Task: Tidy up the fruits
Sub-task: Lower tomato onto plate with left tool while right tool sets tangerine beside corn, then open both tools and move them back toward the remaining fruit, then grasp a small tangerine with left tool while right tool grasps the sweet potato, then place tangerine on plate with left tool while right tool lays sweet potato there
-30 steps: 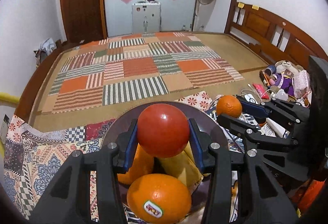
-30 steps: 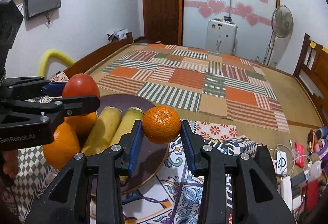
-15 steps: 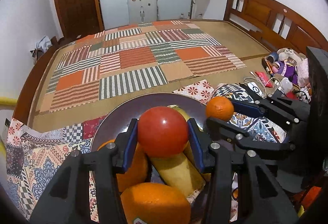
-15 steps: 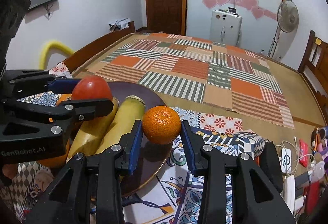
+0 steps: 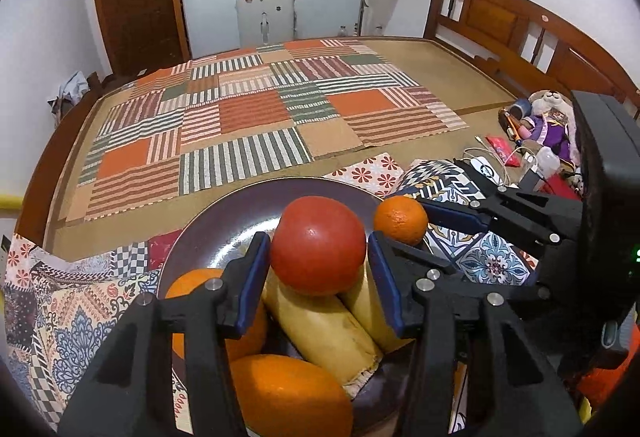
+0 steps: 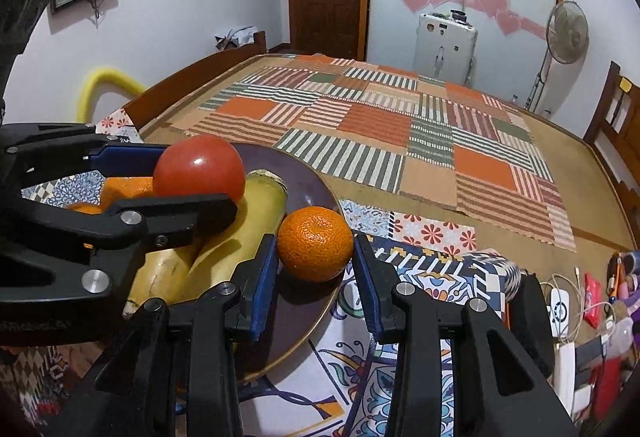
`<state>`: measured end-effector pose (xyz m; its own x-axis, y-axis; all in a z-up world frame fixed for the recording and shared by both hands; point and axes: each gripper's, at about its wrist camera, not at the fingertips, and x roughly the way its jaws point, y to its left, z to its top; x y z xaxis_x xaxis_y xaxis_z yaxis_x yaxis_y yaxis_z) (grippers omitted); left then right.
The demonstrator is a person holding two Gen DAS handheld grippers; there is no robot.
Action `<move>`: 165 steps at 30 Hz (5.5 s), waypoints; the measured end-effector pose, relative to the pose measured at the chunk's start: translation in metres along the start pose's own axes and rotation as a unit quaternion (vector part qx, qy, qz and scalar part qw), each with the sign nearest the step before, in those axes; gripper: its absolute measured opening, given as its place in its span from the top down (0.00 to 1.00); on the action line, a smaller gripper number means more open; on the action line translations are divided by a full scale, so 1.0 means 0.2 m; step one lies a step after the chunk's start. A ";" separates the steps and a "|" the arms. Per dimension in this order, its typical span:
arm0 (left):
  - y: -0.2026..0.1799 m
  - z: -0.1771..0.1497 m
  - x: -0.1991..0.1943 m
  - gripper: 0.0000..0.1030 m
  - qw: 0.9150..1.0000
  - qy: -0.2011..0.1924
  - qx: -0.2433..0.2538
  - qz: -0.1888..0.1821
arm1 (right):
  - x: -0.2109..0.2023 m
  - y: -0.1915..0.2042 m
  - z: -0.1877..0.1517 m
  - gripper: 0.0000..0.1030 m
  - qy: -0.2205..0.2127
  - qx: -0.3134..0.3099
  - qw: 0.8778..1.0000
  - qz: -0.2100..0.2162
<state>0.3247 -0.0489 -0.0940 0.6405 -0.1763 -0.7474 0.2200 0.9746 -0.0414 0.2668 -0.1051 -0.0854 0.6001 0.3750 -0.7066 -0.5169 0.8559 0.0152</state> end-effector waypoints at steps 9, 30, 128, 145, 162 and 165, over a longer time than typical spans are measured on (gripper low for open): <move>0.02 -0.01 -0.08 0.46 1.000 -0.018 -0.014 0.003 | -0.03 -0.01 0.00 0.59 0.000 0.003 1.000 0.001; 0.12 -0.31 -0.66 0.40 0.993 -0.096 -0.038 0.054 | -0.54 0.17 -0.11 0.55 -0.074 -0.015 0.997 0.004; -0.30 -0.68 -0.25 0.67 0.998 0.025 0.026 -0.047 | -0.42 0.04 -0.52 0.73 0.006 0.010 0.999 0.033; -0.07 -0.61 -0.57 0.67 0.997 -0.070 -0.023 -0.029 | -0.51 0.03 -0.41 0.80 -0.048 0.021 0.998 0.038; 0.09 -0.37 -0.59 0.67 0.995 -0.097 -0.034 -0.008 | -0.48 0.09 -0.17 0.81 -0.109 0.028 0.993 0.046; 0.09 -0.32 -0.53 0.67 0.996 -0.090 -0.029 -0.006 | -0.46 0.09 -0.14 0.81 -0.111 0.027 0.992 0.051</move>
<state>0.2133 -0.0040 -0.0585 0.7606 -0.2038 -0.6164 0.1879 0.9779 -0.0915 0.1861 -0.1334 -0.0397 0.6699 0.5244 -0.5257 -0.5519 0.8253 0.1199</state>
